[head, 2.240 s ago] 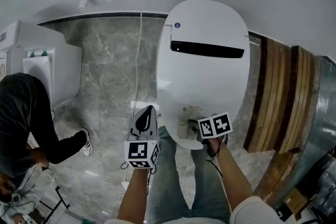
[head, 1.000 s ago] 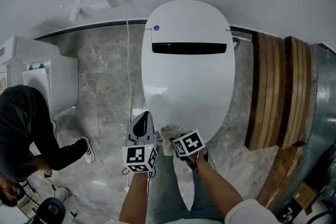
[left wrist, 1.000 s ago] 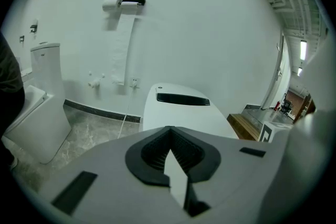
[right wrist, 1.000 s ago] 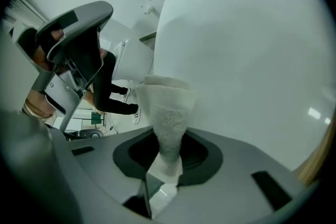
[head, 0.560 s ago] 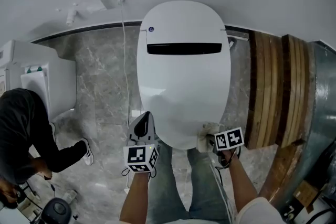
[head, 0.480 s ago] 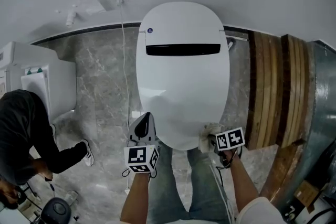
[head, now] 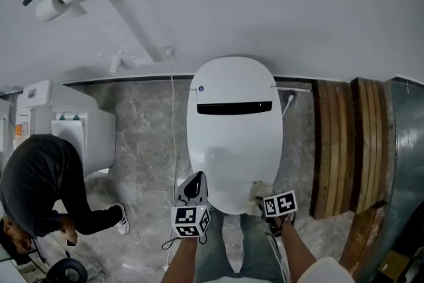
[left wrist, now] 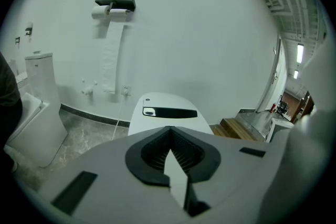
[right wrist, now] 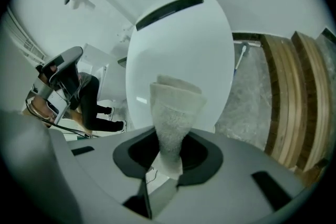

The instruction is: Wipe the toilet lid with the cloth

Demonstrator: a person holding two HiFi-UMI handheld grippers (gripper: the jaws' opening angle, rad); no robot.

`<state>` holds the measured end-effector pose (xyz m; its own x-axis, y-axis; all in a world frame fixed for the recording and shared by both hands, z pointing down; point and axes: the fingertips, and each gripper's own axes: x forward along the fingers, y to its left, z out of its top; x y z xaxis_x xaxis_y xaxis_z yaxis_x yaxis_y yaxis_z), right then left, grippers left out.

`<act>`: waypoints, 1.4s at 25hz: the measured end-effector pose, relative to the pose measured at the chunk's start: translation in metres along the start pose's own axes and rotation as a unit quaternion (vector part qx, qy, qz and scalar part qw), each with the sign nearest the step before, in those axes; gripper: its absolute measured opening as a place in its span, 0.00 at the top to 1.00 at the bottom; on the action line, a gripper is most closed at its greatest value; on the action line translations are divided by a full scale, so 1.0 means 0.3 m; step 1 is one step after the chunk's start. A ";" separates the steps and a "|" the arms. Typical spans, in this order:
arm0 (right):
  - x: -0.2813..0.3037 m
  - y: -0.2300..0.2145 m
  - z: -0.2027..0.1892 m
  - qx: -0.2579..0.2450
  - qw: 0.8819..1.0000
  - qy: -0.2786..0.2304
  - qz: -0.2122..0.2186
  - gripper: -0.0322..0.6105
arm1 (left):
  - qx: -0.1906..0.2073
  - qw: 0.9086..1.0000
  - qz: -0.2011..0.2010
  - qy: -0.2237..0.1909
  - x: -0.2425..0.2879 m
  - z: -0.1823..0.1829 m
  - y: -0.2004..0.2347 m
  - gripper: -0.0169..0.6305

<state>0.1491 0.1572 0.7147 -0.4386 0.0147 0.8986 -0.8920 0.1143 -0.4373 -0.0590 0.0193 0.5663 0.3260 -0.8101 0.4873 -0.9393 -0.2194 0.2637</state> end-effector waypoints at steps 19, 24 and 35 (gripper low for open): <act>-0.850 0.367 0.560 -0.078 0.944 -0.320 -0.014 0.81 | 0.016 0.993 -0.054 -0.106 -0.220 0.683 -0.429 0.95; -1.041 0.442 0.627 -0.120 0.917 -0.378 -0.040 0.81 | 0.028 0.984 -0.066 -0.161 -0.267 0.848 -0.496 0.95; -1.032 0.463 0.539 -0.120 0.914 -0.385 -0.042 0.81 | 0.052 0.983 -0.078 -0.156 -0.303 0.796 -0.542 0.95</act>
<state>0.1435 0.0079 0.3697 -0.3999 -0.6967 0.5955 -0.9165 0.3001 -0.2645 0.0384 -0.0013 0.2803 0.4334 -0.8863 0.1635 -0.8917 -0.3953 0.2207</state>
